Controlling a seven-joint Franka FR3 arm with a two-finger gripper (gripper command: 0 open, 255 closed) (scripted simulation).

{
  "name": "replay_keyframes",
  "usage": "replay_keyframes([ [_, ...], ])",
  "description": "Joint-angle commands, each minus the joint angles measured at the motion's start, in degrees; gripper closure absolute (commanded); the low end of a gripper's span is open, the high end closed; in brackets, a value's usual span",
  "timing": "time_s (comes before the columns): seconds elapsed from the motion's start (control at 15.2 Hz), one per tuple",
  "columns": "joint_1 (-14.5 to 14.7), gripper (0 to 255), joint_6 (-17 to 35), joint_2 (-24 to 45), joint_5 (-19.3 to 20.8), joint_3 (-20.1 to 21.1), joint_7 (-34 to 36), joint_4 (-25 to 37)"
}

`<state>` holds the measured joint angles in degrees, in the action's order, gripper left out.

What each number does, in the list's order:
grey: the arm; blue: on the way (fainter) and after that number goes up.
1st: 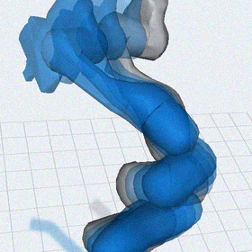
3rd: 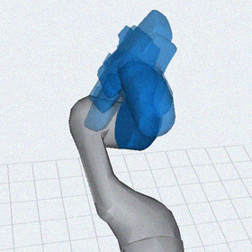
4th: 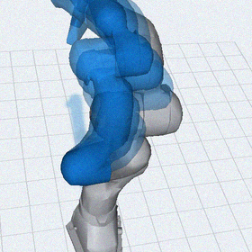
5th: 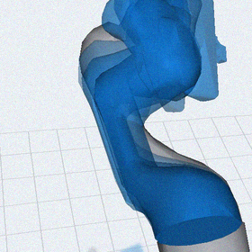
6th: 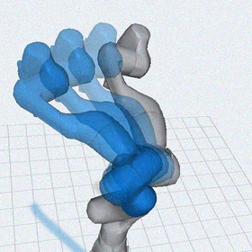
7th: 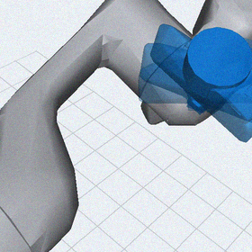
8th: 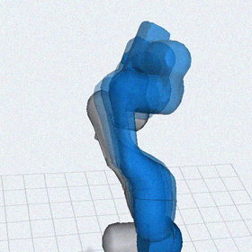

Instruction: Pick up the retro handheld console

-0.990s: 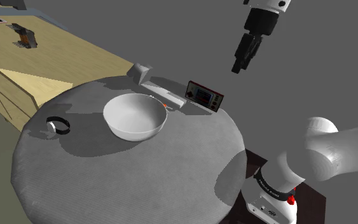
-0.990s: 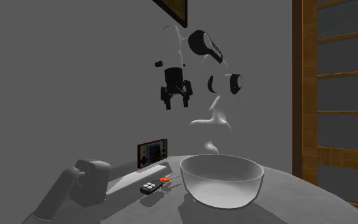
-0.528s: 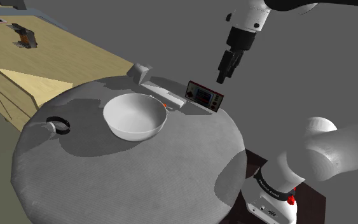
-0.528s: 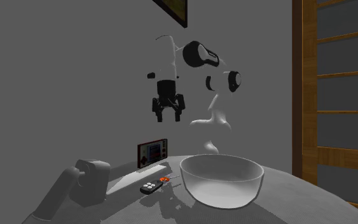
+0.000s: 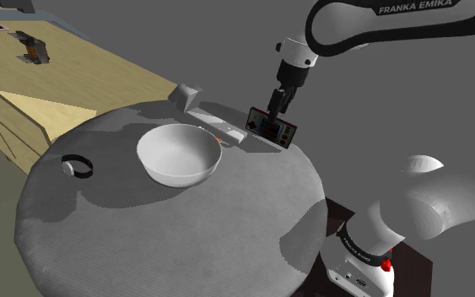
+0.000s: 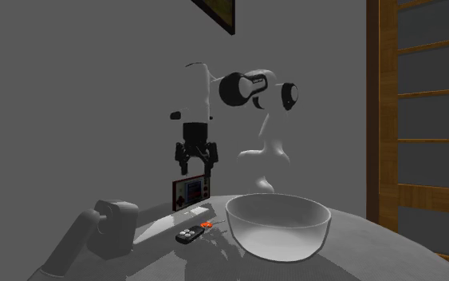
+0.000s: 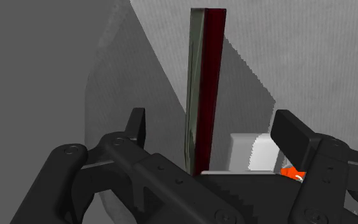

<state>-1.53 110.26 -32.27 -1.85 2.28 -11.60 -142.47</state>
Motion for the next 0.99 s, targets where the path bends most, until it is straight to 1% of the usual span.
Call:
replay_keyframes([
  [0.0,-0.04,0,1.96,0.82,0.14,0.01,-0.17,-1.01],
  [0.33,-0.02,0,6.66,2.07,0.07,0.1,-0.2,-4.45],
  [0.46,-0.02,0,6.66,2.06,0.07,0.1,-0.2,-4.45],
  [0.53,-0.03,255,6.6,2.01,0.08,0.07,-0.24,-4.45],
  [0.92,-0.03,255,6.61,2.01,0.09,0.06,-0.24,-4.46],
])
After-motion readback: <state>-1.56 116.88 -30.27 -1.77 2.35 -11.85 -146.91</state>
